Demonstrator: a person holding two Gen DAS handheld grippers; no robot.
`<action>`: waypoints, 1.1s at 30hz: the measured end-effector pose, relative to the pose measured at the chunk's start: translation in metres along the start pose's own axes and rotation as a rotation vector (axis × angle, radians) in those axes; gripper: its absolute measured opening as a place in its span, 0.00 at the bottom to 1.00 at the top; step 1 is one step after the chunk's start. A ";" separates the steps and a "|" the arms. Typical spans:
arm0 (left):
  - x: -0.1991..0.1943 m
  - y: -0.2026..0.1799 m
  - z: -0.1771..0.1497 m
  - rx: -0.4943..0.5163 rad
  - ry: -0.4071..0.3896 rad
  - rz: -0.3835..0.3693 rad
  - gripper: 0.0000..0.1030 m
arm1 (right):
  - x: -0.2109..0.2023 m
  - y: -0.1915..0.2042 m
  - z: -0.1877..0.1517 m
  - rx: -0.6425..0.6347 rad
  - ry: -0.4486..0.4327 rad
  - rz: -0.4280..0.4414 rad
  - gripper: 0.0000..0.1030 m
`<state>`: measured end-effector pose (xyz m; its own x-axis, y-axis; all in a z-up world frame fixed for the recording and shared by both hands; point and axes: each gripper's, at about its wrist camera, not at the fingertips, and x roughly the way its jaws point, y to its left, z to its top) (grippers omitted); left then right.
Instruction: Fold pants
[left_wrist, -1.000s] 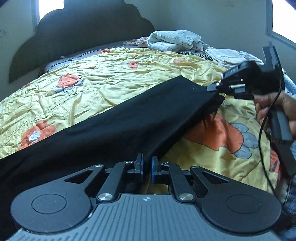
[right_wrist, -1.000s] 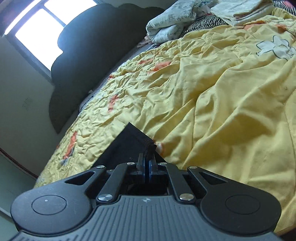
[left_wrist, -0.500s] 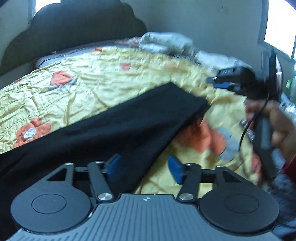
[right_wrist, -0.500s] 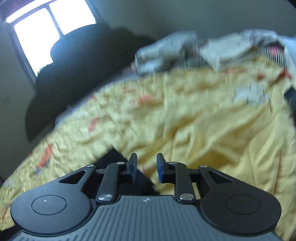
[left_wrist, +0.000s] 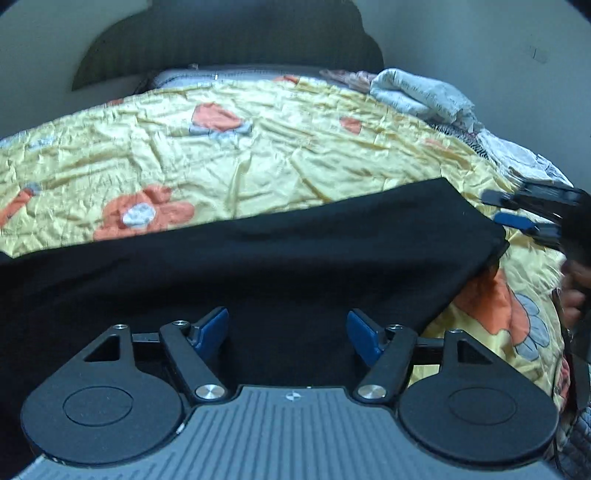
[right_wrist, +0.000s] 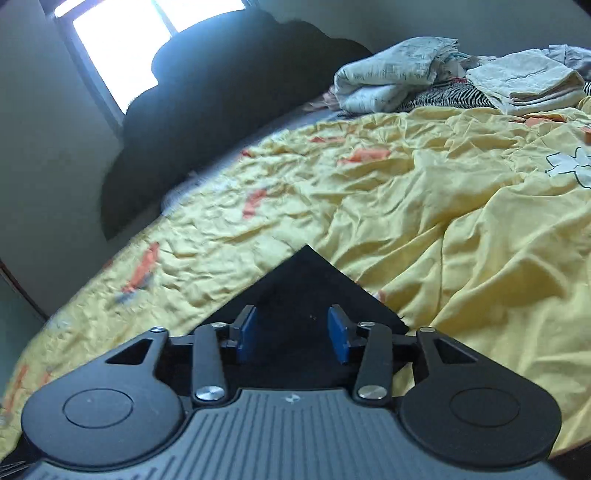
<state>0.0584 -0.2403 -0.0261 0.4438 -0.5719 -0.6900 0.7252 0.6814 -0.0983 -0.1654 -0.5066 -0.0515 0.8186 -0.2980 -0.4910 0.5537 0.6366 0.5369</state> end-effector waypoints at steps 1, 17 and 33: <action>0.003 -0.002 0.001 0.005 0.000 0.002 0.72 | -0.006 -0.004 -0.002 0.014 0.018 0.008 0.45; 0.013 -0.010 -0.009 0.047 -0.007 0.007 0.75 | 0.040 -0.029 -0.014 0.282 0.083 0.153 0.46; 0.007 -0.015 0.005 0.039 -0.069 0.086 0.78 | 0.056 0.002 0.045 0.014 -0.015 0.065 0.05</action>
<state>0.0530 -0.2570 -0.0255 0.5394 -0.5429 -0.6436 0.7022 0.7119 -0.0119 -0.1121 -0.5543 -0.0470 0.8549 -0.2674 -0.4446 0.5016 0.6450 0.5765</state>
